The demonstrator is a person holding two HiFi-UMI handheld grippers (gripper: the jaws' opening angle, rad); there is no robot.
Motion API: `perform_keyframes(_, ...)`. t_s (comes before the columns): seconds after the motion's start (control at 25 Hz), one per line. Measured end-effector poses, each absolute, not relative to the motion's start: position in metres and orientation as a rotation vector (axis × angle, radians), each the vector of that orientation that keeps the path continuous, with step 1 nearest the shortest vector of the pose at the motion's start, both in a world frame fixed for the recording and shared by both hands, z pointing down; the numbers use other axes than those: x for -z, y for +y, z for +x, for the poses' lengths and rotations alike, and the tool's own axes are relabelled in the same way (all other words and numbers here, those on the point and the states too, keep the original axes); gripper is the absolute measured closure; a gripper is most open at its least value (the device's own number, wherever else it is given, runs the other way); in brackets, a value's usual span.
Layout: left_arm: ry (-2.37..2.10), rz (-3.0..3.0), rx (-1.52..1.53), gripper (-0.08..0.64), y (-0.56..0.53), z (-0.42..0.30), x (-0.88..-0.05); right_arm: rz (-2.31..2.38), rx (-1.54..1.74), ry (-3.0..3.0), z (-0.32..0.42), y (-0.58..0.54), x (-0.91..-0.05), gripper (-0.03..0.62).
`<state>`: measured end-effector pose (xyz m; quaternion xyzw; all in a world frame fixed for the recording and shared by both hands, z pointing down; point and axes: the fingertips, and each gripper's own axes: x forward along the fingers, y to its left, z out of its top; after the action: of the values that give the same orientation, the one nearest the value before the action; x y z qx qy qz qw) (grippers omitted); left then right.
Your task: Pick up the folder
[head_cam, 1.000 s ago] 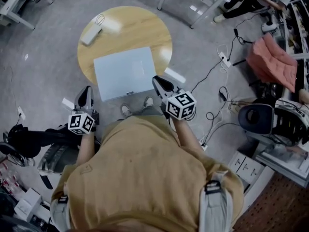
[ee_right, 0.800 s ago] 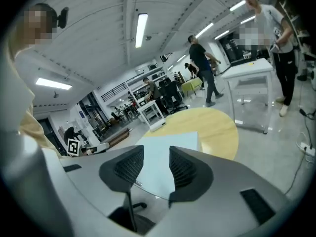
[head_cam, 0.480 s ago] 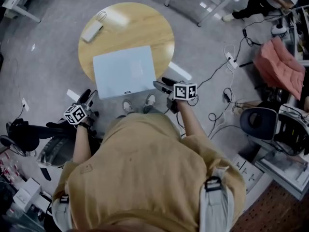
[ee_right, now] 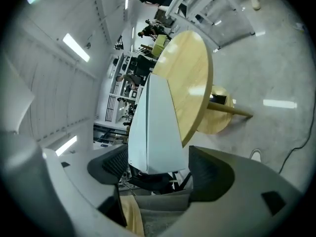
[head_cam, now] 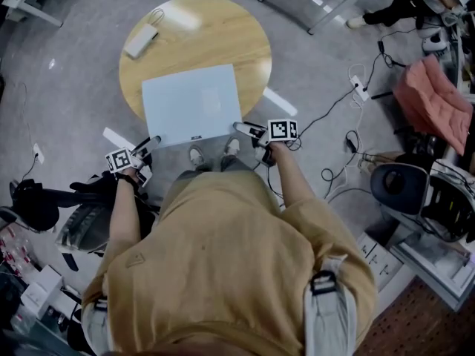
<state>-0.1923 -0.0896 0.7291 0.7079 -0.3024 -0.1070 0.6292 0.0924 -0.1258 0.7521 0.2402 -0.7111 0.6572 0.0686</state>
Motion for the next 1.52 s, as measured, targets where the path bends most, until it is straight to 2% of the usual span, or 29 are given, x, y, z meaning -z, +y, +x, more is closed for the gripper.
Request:
perform_keyframes(0.48,-0.553,1.599,0.243,0.133,-0.101,-0.153,-0.734,0.513,-2.020,-2.138,0.064,-0.130,-0.767,0.238)
perform_keyframes(0.68,-0.766,1.677,-0.064,0.138,-0.102,-0.174,-0.768,0.510,-2.006,-2.129,0.058,-0.132,-0.772,0.239)
perform_keyframes(0.84,-0.708,1.658,0.055,0.141,-0.098,-0.158,-0.747,0.523,-2.021,-2.136,0.057,-0.126,-0.763,0.239)
perform_keyframes(1.16,-0.803,1.661,0.025,0.152,-0.088,-0.177,-0.751,0.450,-1.990,-2.164,0.050,-0.110,-0.753,0.241)
perform_keyframes(1.28,-0.720,1.617,0.205,0.153,-0.090,-0.164,-0.726,0.441,-2.005,-2.195,0.047,-0.107,-0.742,0.241)
perform_keyframes(1.52,-0.808,1.674,0.117,0.153,-0.087,-0.178,-0.727,0.497,-1.949,-2.244,0.050,-0.108,-0.730,0.241)
